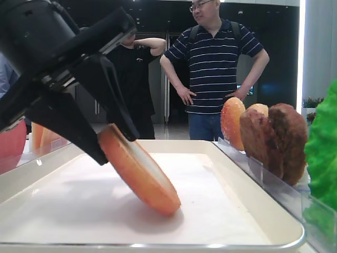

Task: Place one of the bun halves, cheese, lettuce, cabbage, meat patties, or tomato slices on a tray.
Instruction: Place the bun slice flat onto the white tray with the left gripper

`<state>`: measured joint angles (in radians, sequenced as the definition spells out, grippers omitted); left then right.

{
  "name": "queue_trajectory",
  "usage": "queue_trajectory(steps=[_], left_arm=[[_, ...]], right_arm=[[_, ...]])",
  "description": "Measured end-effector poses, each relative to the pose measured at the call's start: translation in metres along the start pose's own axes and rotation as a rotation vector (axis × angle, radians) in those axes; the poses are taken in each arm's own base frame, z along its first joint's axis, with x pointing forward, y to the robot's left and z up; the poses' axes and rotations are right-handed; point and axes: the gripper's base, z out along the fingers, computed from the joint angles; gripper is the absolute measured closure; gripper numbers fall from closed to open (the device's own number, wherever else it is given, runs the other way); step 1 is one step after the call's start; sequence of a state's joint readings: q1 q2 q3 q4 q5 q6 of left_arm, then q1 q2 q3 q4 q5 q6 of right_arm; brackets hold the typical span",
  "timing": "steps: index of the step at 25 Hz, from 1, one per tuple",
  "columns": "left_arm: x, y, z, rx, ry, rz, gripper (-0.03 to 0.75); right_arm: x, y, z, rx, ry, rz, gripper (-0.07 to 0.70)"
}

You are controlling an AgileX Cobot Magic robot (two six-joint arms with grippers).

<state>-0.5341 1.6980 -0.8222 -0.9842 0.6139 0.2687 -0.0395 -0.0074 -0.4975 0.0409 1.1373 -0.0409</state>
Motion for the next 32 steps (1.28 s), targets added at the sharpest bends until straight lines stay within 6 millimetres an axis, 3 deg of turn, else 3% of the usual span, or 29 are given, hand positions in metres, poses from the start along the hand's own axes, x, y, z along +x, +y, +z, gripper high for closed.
queue_trajectory(steps=[2,8,13,15,25,32], left_arm=[[0.0,0.0,0.0,0.0,0.001,0.0,0.424],[0.0,0.0,0.0,0.001,0.003,0.0,0.354],[0.002,0.0,0.0,0.005,0.022,0.001,0.157],[0.002,0.0,0.0,-0.001,0.026,-0.001,0.113],[0.007,0.011,-0.002,-0.124,0.07,-0.006,0.086],[0.005,0.002,-0.017,-0.141,0.058,0.034,0.086]], right_arm=[[0.0,0.0,0.0,0.0,0.0,0.0,0.108],[0.0,0.0,0.0,0.0,0.0,0.0,0.108],[0.0,0.0,0.0,0.0,0.0,0.0,0.108],[0.0,0.0,0.0,0.0,0.0,0.0,0.108],[0.0,0.0,0.0,0.0,0.0,0.0,0.108],[0.0,0.0,0.0,0.0,0.0,0.0,0.108]])
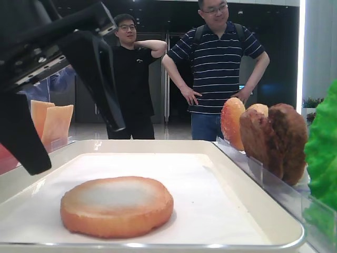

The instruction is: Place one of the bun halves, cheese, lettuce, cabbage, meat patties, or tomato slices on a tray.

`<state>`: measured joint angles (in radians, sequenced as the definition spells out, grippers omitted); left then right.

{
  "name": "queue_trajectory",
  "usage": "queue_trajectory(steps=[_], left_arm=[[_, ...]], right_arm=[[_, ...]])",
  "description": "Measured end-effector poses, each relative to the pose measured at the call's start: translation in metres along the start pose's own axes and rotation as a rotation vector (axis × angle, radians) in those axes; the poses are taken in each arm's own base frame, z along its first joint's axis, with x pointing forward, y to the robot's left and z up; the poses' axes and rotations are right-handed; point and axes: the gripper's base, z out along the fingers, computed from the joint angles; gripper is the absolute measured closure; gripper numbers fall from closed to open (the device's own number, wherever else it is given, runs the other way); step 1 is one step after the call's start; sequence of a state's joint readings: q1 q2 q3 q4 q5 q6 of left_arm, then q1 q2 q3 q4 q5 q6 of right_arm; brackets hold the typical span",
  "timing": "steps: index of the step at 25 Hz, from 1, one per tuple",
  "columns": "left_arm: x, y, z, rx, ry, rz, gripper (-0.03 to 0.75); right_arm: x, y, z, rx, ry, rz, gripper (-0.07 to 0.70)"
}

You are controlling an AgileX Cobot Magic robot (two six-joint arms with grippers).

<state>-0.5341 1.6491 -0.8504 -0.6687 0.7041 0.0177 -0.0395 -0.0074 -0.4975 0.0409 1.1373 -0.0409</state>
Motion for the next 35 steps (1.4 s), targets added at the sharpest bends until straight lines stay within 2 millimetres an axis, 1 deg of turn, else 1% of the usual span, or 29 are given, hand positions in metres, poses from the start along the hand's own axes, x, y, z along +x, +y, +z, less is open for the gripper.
queue_trajectory(steps=[6,14,18,22,26,35], left_arm=[[-0.008,-0.007,-0.016,-0.091,0.058,0.046,0.086],[-0.013,-0.009,-0.039,-0.251,0.155,0.105,0.086],[-0.015,-0.01,-0.049,-0.316,0.183,0.117,0.086],[-0.021,-0.01,-0.058,-0.381,0.159,0.129,0.086],[-0.026,-0.011,-0.064,-0.419,0.125,0.143,0.086],[-0.026,-0.011,-0.069,-0.431,0.109,0.142,0.086]], right_arm=[[0.0,0.0,0.0,0.0,0.0,0.0,0.108],[0.0,0.0,0.0,0.0,0.0,0.0,0.108],[0.0,0.0,0.0,0.0,0.0,0.0,0.108],[0.0,0.0,0.0,0.0,0.0,0.0,0.108],[0.0,0.0,0.0,0.0,0.0,0.0,0.108],[0.0,0.0,0.0,0.0,0.0,0.0,0.108]])
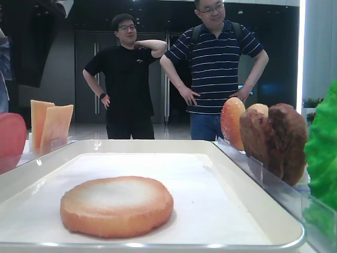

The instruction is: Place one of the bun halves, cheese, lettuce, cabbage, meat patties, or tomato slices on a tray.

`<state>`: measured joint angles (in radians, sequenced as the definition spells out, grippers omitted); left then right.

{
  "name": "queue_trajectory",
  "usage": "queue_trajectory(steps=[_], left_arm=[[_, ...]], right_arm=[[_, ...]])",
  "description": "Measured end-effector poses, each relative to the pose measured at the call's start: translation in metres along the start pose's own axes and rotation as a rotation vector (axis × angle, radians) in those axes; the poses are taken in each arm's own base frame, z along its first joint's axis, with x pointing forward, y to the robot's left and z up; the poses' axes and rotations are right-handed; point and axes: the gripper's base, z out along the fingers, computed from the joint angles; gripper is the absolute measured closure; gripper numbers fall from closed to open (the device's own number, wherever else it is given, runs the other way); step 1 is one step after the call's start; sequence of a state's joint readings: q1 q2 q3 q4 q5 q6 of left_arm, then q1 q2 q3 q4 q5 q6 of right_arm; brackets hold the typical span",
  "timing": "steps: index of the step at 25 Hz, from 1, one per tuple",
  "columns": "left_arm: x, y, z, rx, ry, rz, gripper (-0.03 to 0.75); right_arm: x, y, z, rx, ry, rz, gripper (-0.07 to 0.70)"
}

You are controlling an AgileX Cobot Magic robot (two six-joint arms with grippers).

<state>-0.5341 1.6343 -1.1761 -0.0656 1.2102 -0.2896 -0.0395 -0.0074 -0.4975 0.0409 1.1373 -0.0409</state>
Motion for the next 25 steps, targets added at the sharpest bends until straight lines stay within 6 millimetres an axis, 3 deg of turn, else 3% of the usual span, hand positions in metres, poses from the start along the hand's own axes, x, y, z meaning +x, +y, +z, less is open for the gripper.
queue_trajectory(steps=[9,18,25], left_arm=[[0.003,0.031,-0.026,-0.021,-0.093,-0.071,0.086],[0.012,0.085,-0.055,-0.031,-0.195,-0.195,0.086],[0.021,0.125,-0.067,-0.069,-0.235,-0.283,0.086]], right_arm=[[0.0,0.0,0.0,0.0,0.0,0.0,0.108],[0.0,0.0,0.0,0.0,0.0,0.0,0.108],[0.0,0.0,0.0,0.0,0.0,0.0,0.108]])
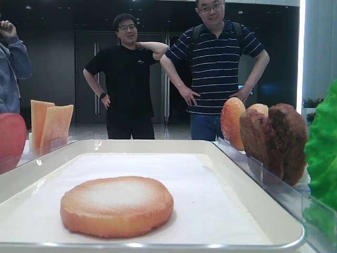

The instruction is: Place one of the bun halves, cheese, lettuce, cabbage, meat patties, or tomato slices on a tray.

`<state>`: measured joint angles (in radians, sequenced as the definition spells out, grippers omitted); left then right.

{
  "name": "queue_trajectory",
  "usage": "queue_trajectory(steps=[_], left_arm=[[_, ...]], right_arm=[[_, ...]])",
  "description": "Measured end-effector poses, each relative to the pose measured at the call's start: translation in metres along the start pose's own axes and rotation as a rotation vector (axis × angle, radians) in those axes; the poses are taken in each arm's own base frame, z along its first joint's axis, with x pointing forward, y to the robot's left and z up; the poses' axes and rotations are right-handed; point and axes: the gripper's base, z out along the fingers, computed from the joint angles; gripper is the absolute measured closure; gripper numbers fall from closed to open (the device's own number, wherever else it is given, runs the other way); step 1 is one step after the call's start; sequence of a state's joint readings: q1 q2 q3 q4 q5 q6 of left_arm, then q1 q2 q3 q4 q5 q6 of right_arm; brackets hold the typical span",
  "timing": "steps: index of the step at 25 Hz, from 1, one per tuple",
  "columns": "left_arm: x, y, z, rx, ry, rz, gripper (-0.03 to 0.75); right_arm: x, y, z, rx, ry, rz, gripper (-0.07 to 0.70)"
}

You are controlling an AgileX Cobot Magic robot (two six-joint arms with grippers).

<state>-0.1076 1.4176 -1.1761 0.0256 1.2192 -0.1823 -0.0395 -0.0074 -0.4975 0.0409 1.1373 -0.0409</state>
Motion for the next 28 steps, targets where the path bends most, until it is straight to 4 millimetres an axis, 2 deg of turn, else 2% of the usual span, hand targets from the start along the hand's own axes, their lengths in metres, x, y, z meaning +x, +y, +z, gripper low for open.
queue_trajectory(steps=[7,13,19,28], left_arm=[[-0.001,0.039,-0.005,-0.035,-0.016,-0.079,0.086],[-0.001,0.061,-0.005,-0.058,-0.017,-0.125,0.086],[0.001,0.062,-0.008,-0.069,-0.026,-0.118,0.086],[0.024,0.061,-0.04,-0.071,-0.135,-0.113,0.086]], right_arm=[[0.0,0.0,0.0,0.0,0.0,0.0,0.108],[0.0,0.0,0.0,0.0,0.0,0.0,0.108],[0.0,0.0,0.0,0.0,0.0,0.0,0.108],[0.0,0.0,0.0,0.0,0.0,0.0,0.108]])
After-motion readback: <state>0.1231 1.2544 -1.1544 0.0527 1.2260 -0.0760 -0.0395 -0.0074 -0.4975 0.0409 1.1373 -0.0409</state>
